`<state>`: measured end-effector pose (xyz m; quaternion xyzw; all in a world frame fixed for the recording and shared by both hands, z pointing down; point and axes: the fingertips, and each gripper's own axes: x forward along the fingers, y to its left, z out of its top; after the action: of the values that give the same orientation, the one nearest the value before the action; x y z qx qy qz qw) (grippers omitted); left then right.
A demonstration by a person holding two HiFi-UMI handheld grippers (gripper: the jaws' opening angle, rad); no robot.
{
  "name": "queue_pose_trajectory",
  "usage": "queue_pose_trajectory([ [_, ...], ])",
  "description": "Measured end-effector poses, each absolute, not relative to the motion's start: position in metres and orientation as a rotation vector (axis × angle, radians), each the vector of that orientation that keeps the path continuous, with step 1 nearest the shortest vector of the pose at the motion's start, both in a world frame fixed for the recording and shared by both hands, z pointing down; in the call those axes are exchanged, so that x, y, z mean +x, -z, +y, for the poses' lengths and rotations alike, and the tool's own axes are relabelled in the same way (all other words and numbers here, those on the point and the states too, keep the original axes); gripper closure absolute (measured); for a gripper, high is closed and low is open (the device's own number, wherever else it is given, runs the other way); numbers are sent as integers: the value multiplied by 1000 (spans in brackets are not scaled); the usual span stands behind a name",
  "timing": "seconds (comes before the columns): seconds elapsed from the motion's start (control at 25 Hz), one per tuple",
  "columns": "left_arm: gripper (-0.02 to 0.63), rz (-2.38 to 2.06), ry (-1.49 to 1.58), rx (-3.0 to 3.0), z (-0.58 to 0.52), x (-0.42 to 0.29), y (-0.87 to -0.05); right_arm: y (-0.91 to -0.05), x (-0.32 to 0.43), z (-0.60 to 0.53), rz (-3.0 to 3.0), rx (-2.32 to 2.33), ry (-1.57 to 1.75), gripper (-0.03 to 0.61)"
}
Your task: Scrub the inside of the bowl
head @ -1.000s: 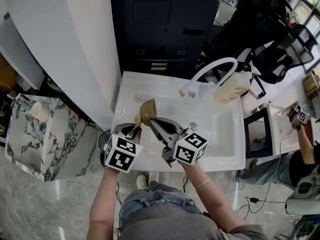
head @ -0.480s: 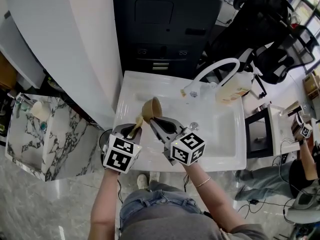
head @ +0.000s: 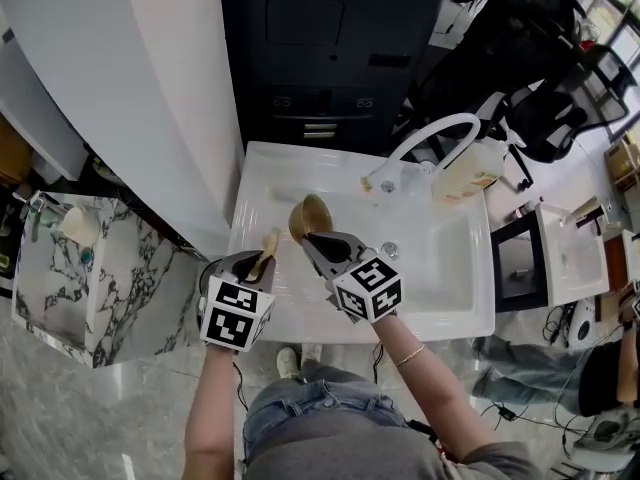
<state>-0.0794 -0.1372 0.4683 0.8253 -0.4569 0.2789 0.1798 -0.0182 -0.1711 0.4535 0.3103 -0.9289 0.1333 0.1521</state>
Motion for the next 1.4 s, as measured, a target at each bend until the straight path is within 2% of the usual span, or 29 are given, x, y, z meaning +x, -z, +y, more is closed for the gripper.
queue_pose_trajectory([
  [1.4, 568, -1220, -848, 2297, -190, -79, -499, -549, -38, -206, -2272, 435, -51, 557],
])
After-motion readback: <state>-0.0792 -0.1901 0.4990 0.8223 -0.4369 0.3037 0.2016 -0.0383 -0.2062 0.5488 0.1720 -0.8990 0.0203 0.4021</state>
